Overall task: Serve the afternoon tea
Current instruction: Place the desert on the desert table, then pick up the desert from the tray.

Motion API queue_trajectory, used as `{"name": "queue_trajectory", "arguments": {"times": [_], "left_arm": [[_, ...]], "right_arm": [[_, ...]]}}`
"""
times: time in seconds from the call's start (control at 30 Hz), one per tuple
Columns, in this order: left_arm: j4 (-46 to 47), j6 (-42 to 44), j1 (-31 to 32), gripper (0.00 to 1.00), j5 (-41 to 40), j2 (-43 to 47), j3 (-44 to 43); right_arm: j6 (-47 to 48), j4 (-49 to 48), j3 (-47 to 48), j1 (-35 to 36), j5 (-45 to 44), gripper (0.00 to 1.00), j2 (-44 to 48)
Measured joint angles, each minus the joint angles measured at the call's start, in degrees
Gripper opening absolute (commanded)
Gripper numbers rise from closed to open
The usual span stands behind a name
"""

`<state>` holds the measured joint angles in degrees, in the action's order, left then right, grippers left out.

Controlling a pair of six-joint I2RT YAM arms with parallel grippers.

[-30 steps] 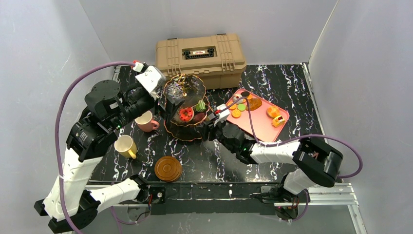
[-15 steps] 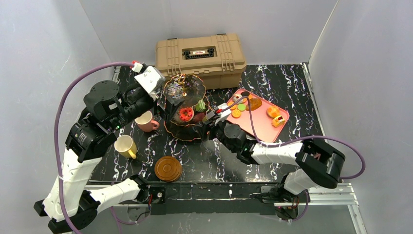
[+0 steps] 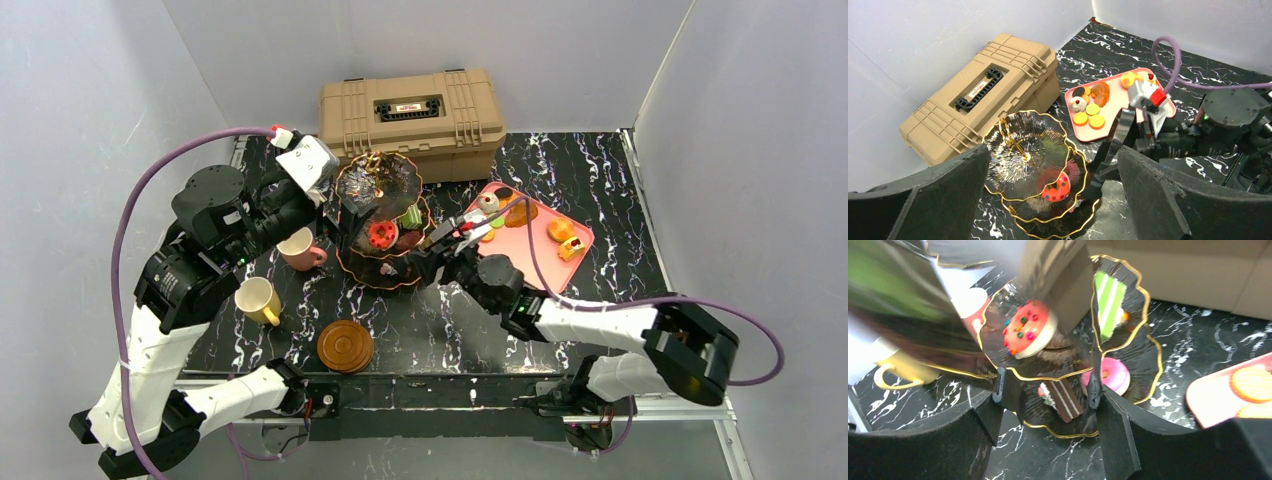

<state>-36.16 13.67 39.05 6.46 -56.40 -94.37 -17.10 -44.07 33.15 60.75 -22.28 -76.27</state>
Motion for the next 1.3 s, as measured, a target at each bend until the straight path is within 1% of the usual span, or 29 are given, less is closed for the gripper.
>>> {"name": "queue_trajectory", "arguments": {"times": [0.07, 0.17, 0.37, 0.53, 0.67, 0.9, 1.1, 1.3], "left_arm": [[0.0, 0.0, 0.0, 0.98, 0.0, 0.0, 0.0], [0.0, 0.0, 0.0, 0.98, 0.1, 0.0, 0.0], [0.1, -0.2, 0.0, 0.98, 0.2, 0.0, 0.0], [0.1, -0.4, 0.0, 0.98, 0.5, -0.3, 0.0], [0.1, -0.5, 0.0, 0.98, 0.7, -0.9, 0.0], [0.1, -0.8, 0.0, 0.98, 1.0, -1.6, 0.0], [0.1, -0.8, 0.0, 0.98, 1.1, -1.9, 0.0], [0.1, -0.7, 0.0, 0.98, 1.1, -1.9, -0.1]], "right_arm": [[0.6, 2.1, -0.8, -0.8, -0.4, 0.71, 3.3], [1.0, 5.4, -2.4, -3.8, -0.8, 0.71, 9.0], [2.3, 15.1, -4.9, -14.5, -3.9, 0.72, 21.8], [3.6, 22.9, -4.9, -22.5, -8.0, 0.72, 26.9], [4.4, 27.7, -4.9, -27.8, -11.6, 0.7, 27.4], [4.5, 31.1, -6.0, -34.6, -17.5, 0.7, 26.2], [4.4, 30.5, -7.8, -37.6, -20.5, 0.7, 24.8], [3.7, 28.9, -9.7, -41.0, -21.1, 0.71, 21.4]]}}
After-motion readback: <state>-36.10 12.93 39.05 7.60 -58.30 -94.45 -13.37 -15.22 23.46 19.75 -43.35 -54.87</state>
